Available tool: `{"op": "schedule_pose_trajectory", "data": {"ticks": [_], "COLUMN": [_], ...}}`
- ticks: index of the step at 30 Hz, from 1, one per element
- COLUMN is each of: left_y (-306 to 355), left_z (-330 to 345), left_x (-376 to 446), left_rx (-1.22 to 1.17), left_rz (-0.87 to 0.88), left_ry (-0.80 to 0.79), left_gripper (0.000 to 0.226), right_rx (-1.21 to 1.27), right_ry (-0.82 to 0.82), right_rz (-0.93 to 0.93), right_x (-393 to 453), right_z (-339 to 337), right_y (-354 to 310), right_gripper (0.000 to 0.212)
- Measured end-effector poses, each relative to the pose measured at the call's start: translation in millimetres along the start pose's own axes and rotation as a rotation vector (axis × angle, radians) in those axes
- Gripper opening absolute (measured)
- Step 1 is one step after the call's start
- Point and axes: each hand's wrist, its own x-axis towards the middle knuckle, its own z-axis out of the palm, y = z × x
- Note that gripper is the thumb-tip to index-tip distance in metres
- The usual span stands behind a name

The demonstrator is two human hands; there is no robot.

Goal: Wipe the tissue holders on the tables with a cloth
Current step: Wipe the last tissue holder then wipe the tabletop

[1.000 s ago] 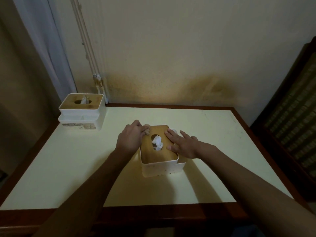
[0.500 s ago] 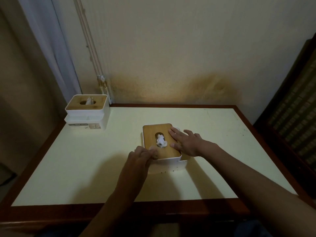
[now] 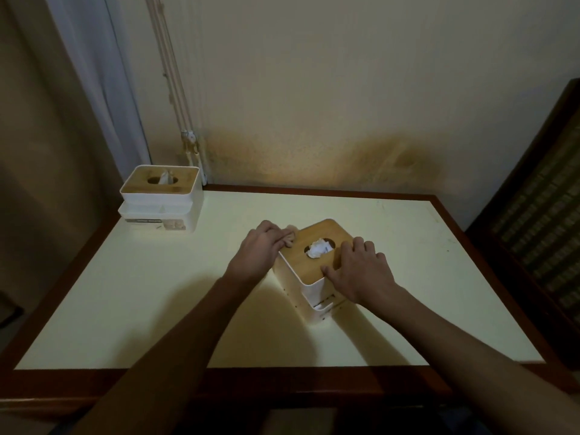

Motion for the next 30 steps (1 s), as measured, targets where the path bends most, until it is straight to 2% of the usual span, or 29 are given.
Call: {"op": "schedule_pose_trajectory", "data": {"ticks": [3, 7, 11, 13, 16, 19, 20, 23, 27, 30], "left_y": [4.3, -2.4, -13.1, -12.7, -8.9, -2.7, -0.4, 3.7, 11.9, 14.9], "left_z": [-4.1, -5.2, 2.3, 5.3, 9.9, 17.9, 19.7, 24.5, 23.5, 24.1], "left_x": [-15.1, -44.1, -62.1, -64.0, -62.4, -64.3, -64.7, -61.4, -57.8, -55.9], "left_rx": [-0.177, -0.426, -0.579, -0.644, -0.595, -0.683, -0.739, -0.858, -0.877, -0.854], "left_rz": [-0.073, -0.22, -0.379, -0.434, -0.456, -0.433, -0.45, -0.534, -0.541, -0.535], "left_ry": [0.113, 0.223, 0.187, 0.173, 0.199, 0.254, 0.28, 0.356, 0.379, 0.392], "left_gripper": [0.032, 0.032, 0.033, 0.033, 0.03, 0.029, 0.029, 0.026, 0.029, 0.037], "right_rx": [0.04, 0.19, 0.26, 0.321, 0.502, 0.525, 0.531, 0.545, 0.427, 0.389], "right_ry": [0.035, 0.011, -0.042, 0.029, 0.18, 0.193, 0.2, 0.252, 0.232, 0.186], "right_rz": [-0.029, -0.219, -0.362, -0.344, -0.204, -0.22, -0.23, -0.243, -0.244, -0.303], "right_x": [9.7, 27.3, 42.3, 45.3, 46.3, 43.2, 40.8, 37.3, 43.7, 49.4], "right_z": [-1.8, -2.2, 7.7, 15.5, 18.9, 20.4, 19.8, 20.2, 31.7, 30.2], "right_y": [0.0, -2.7, -8.6, -7.0, -3.5, -1.6, -1.5, -0.2, 0.1, -1.1], "right_gripper": [0.054, 0.062, 0.053, 0.05, 0.033, 0.007, 0.005, 0.011, 0.013, 0.036]}}
